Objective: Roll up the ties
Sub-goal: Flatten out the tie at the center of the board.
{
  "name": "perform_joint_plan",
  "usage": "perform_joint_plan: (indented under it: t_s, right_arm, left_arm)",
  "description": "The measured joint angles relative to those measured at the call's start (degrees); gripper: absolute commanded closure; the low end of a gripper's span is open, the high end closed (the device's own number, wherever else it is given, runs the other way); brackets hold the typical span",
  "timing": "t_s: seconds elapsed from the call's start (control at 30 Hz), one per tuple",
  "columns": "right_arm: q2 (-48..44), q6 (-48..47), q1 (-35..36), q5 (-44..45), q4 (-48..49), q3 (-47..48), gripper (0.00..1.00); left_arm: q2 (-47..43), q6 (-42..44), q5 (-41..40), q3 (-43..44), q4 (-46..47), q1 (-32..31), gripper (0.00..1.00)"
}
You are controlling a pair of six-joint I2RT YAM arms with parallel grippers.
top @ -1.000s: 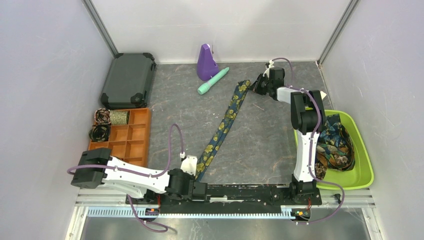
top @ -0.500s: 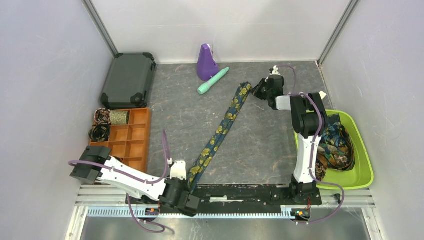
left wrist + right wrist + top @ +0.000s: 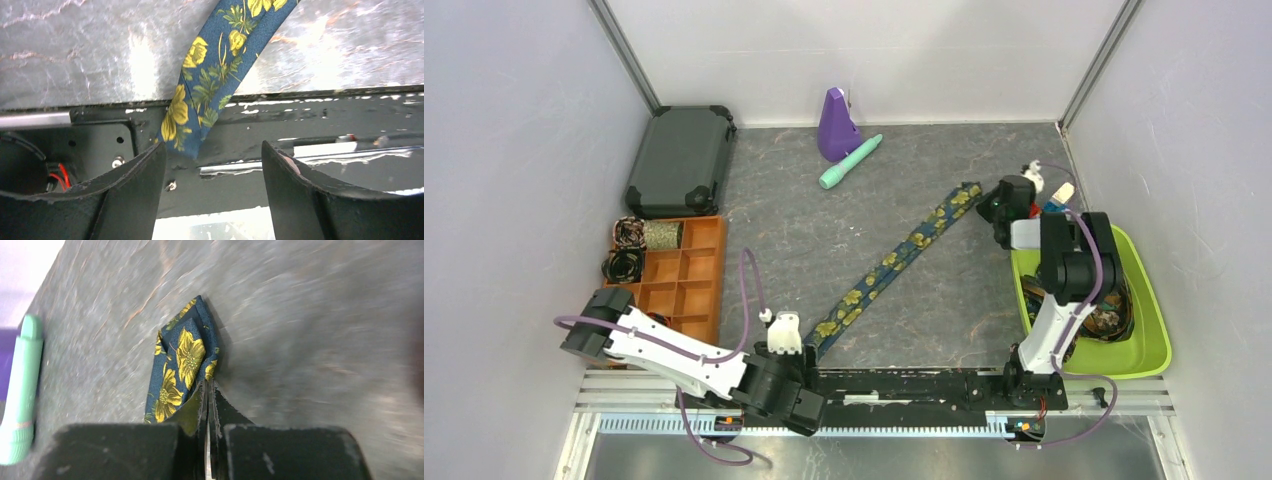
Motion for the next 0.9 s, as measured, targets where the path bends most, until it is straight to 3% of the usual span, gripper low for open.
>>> perform_joint_plan:
  t_s: [0.13,0.3,0.4,0.43,0.6,0.7,0.9]
  right_arm:
    - [-4.52,0.61,-5.31,1.97,0.61,-3.82,1.0]
    - [-4.79,1.18,-10.4,1.97,2.34,-3.82,1.0]
    - [-4.68,1.62,-12.57,-0.04,2.36,-3.34,0.99]
    - [-4.66,1.62,-13.05,-0.7,2.14,-3.04,0.95]
    - [-4.92,1.22,-13.7,-3.58,0.37,-2.38,0.57]
    - [-6.12,0.24,-13.68,-4.68,-2.6,-2.45,0.5]
    - [-16.22,-1.2,-12.92,-7.41,-2.73,-7.93,0.51]
  left_arm:
    - [-4.13,6.27,-4.24,0.04,2.16,2.21,0.17]
    - [-8.09,23.67,-3.45,-0.22,13.29,17.73,0.16]
    - [-8.22,31.39,-2.36,-0.15,18.53,23.78,0.16]
    - [-7.21,33.68,-1.44,0.22,19.65,25.59,0.17]
    - [6.34,38.58,0.81,7.21,19.89,30.45,0.21]
    - [12.2,37.05,1.18,10.34,18.21,30.58,0.26]
    - [13.68,36.5,1.27,10.75,17.09,30.88,0.39]
